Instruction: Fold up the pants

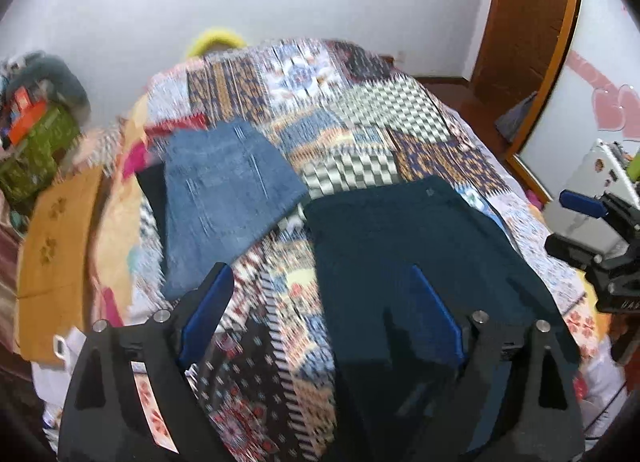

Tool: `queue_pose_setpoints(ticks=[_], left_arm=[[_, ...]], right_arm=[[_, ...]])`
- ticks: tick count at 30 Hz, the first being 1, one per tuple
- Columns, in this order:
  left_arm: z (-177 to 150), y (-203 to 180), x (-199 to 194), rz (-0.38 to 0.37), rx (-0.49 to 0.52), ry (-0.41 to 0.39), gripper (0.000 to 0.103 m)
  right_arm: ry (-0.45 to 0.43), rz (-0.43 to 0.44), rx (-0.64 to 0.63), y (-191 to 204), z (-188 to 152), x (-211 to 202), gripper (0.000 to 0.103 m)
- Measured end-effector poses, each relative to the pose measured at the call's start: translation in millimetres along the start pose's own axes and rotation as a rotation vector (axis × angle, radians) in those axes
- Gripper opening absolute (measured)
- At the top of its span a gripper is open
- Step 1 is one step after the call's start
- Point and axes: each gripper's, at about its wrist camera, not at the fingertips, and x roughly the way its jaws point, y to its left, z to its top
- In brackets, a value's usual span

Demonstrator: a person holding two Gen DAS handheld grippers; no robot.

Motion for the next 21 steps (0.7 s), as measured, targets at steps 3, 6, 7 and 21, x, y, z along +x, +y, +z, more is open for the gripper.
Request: queue_pose_setpoints(ticks=[3,6,7,21], left_arm=[[-9,3,14,-0.061,-0.027,0.083,0.090],[-14,3,35,-0.088,-0.040,0.164,0.090],[-16,3,41,-0.098,-0.047,0.189,0.090],[-9,-1,116,-0.283,-0.139,0.407,0.096]], right_arm=[[0.039,0.017,0.023,-1,-12,6,0.081],[0.105,0.069,0.067,-5,-27,20,0.081],[0.135,0.081,0.080,-7,-31,25,0.081],[0.327,0.301,0.257,-25,-42,96,0.083]])
